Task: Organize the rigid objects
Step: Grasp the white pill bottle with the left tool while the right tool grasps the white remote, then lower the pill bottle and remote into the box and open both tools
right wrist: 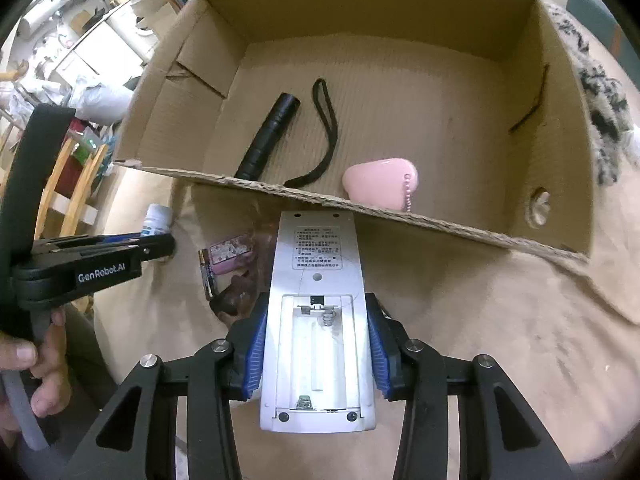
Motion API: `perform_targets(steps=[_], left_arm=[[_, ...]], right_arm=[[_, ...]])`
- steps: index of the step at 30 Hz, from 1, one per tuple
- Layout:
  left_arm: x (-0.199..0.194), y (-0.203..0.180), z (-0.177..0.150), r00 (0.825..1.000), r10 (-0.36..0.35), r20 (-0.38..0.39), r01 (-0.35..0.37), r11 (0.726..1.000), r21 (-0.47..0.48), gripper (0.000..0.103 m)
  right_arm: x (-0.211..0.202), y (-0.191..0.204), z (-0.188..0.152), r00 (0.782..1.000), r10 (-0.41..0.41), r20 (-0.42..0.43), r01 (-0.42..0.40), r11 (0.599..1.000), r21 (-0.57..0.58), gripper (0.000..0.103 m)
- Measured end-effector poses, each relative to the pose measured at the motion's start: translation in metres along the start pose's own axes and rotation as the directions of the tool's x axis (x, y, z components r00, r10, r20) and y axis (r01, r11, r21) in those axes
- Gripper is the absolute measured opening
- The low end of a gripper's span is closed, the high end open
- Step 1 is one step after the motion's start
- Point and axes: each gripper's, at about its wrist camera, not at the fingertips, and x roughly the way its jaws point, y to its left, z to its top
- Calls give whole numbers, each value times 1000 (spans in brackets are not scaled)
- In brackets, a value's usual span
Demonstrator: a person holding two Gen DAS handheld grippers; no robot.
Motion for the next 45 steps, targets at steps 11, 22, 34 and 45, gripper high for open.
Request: perform_targets(steps=[11, 22, 34, 45], left_arm=[[-28, 6, -19, 997, 20, 76, -22, 999, 24, 24], [-71, 0, -37, 983, -12, 184, 0, 998, 65, 24], [-113, -2, -15, 951, -42, 307, 21, 997, 71, 24], [-112, -34, 27, 931, -36, 364, -38, 980, 193, 24]], right_arm=[[-26, -3, -26, 998, -4, 62, 2, 1000, 19, 45], [-70, 3, -41, 975, 75, 209, -83, 996, 29, 45], [-97, -22, -11, 927, 113, 357, -150, 986, 79, 46], [-77, -48, 44, 939, 66, 338, -104, 990, 97, 46]])
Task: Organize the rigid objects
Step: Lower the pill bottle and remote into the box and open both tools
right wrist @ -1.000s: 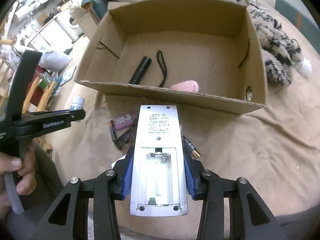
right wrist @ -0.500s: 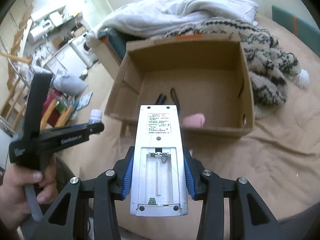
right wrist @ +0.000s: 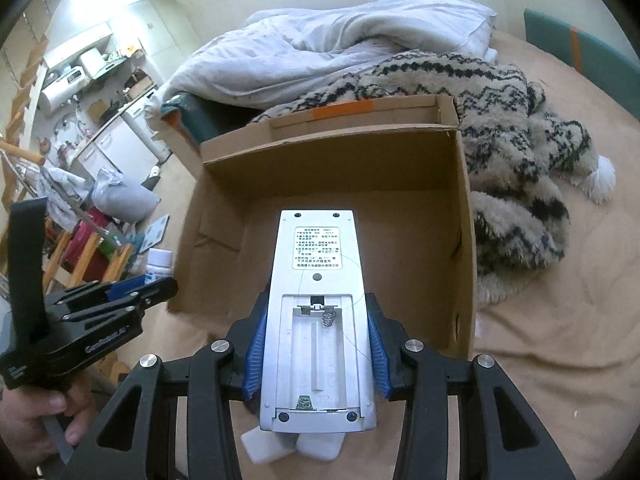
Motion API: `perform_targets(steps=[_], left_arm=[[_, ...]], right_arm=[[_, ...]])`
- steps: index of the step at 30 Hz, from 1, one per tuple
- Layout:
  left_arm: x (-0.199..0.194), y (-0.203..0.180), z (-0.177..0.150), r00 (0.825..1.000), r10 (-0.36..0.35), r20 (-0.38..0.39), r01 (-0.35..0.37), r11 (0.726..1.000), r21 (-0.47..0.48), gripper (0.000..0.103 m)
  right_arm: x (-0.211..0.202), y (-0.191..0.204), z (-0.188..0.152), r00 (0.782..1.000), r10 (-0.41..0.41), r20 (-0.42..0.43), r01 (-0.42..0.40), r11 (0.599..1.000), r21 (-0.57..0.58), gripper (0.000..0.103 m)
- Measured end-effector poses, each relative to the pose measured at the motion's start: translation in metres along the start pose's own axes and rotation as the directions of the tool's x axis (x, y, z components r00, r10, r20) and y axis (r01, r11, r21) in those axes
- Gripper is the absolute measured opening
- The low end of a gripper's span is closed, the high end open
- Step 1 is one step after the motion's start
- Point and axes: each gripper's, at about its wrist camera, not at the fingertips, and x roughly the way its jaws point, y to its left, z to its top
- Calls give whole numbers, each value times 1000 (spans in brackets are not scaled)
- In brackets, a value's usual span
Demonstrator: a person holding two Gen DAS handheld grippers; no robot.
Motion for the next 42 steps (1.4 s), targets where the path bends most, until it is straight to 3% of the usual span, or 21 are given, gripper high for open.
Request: perform_targets(steps=[9, 12, 17, 22, 29, 35, 42], left_arm=[[36, -20, 29, 1000, -5, -21, 6, 999, 36, 24], [54, -16, 28, 995, -75, -59, 73, 997, -20, 24], [70, -18, 19, 998, -1, -63, 3, 1000, 21, 24], [76, -18, 16, 998, 8, -59, -6, 999, 35, 24], [77, -25, 14, 998, -2, -66, 5, 999, 50, 24], [77, -26, 13, 998, 7, -67, -3, 998, 58, 24], [79, -23, 15, 997, 14, -72, -11, 999, 44, 24]], right_arm=[[46, -5, 24, 998, -31, -62, 29, 999, -29, 46], [60, -4, 29, 995, -54, -80, 50, 997, -55, 46], [81, -6, 30, 988, -79, -132, 72, 996, -60, 46], [104, -12, 17, 972, -70, -225, 69, 998, -16, 46], [111, -11, 12, 963, -127, -237, 122, 992, -38, 46], [118, -12, 10, 958, -118, -260, 119, 993, -14, 46], [108, -19, 14, 968, -89, -233, 97, 995, 20, 49]])
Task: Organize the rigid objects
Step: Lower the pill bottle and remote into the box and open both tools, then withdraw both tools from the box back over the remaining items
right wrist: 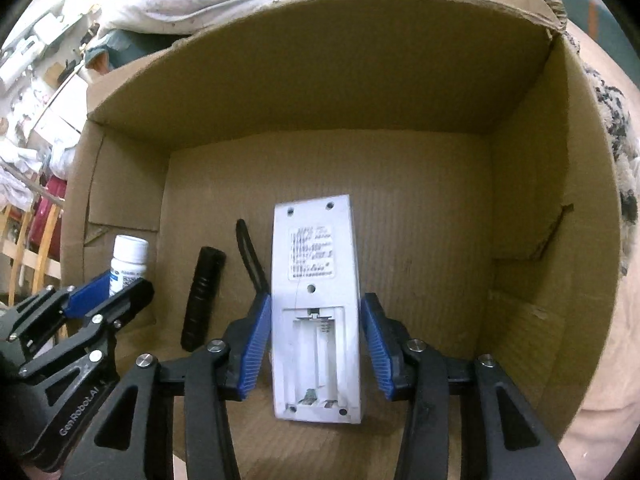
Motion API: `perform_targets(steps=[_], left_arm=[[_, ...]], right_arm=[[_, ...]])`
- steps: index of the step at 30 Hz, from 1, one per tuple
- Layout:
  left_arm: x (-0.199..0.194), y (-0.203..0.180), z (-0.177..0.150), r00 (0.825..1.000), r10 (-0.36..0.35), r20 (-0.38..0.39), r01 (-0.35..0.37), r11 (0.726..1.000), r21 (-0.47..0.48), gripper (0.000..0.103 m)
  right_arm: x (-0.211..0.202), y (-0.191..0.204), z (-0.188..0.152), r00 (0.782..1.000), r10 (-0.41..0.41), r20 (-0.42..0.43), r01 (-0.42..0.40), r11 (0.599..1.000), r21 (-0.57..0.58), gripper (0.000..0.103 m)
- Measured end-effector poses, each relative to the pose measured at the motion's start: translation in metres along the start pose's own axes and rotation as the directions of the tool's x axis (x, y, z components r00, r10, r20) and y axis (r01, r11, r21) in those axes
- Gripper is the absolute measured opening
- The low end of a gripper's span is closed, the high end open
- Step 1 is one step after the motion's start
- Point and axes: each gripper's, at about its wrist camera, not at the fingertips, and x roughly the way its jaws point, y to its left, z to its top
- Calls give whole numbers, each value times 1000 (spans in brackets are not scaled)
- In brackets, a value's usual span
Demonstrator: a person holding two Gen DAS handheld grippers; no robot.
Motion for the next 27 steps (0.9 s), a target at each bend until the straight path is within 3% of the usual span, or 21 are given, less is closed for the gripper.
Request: perform_targets(steps=[1, 3, 6, 8, 11, 12, 27], left_arm=[[0, 1, -1, 1000, 0, 0, 0, 1000, -4, 24], [1, 0, -1, 1000, 6, -11, -6, 1000, -1, 24], [1, -1, -2, 1000, 11, -20, -11, 1000, 8, 27], [1, -2, -3, 1000, -2, -25, 2, 1000, 11, 34], [-3, -4, -4, 1000, -29, -11, 29, 999, 13, 59], [-4, -5, -4, 1000, -31, -7, 31, 999, 11, 65], [-15, 4, -9, 999, -53, 11, 53, 998, -39, 65]], right_arm=[[-3, -1, 0, 1000, 10, 8, -10, 1000, 8, 50], [-8, -3, 1, 999, 32, 30, -33, 999, 25, 67], [-13, -4, 1, 997, 60, 50, -62, 998, 30, 74], [-16, -6, 0, 996, 68, 56, -70, 997, 37, 80], [-16, -6, 3, 995, 85, 61, -88, 995, 47, 93], [-16, -5, 4, 994, 86, 62, -89, 995, 47, 93], [-29, -5, 3, 990, 94, 102, -99, 994, 43, 94]])
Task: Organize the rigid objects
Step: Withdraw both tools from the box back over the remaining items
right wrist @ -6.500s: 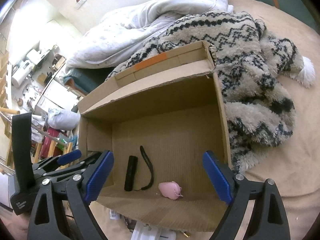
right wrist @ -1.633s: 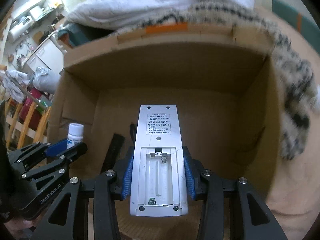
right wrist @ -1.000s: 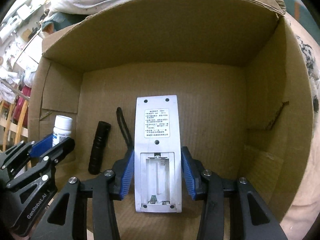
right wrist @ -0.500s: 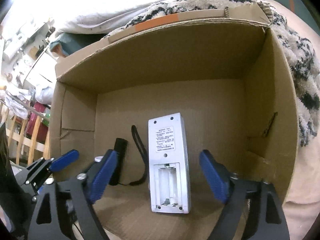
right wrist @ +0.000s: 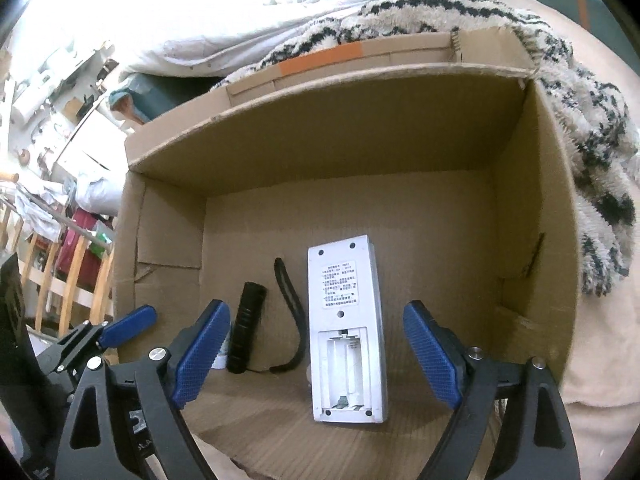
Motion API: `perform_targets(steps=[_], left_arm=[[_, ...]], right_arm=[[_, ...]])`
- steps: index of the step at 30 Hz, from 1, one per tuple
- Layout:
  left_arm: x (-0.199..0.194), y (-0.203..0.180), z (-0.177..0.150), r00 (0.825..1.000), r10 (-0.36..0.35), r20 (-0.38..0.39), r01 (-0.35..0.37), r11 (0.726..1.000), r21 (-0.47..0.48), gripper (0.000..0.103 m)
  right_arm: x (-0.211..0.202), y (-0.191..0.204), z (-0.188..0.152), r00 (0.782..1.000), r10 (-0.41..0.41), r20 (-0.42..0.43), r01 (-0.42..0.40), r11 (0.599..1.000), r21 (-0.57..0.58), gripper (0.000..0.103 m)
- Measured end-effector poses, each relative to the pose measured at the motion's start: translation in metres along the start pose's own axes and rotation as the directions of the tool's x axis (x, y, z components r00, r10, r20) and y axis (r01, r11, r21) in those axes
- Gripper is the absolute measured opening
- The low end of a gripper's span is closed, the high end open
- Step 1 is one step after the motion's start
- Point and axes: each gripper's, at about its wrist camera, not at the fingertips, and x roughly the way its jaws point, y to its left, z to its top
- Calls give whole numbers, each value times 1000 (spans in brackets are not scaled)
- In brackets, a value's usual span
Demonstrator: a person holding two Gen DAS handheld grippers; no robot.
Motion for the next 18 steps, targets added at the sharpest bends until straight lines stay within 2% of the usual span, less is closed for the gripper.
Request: perform_targets(steps=[3, 8, 11, 18], left_arm=[[-11, 3, -1, 1000, -10, 17, 10, 1000, -2, 65], [-32, 10, -6, 998, 12, 68, -10, 1000, -18, 65], [-42, 18, -10, 997, -19, 77, 23, 998, -56, 65], [-56, 27, -25, 997, 33, 75, -29, 998, -63, 65]], right_arm=[[-9, 2, -3, 1000, 4, 12, -4, 1000, -1, 94], [-29, 9, -10, 999, 11, 41, -10, 1000, -23, 94], [-40, 12, -14, 998, 7, 56, -5, 999, -36, 94], [-62, 8, -31, 998, 15, 66, -13, 1000, -22, 94]])
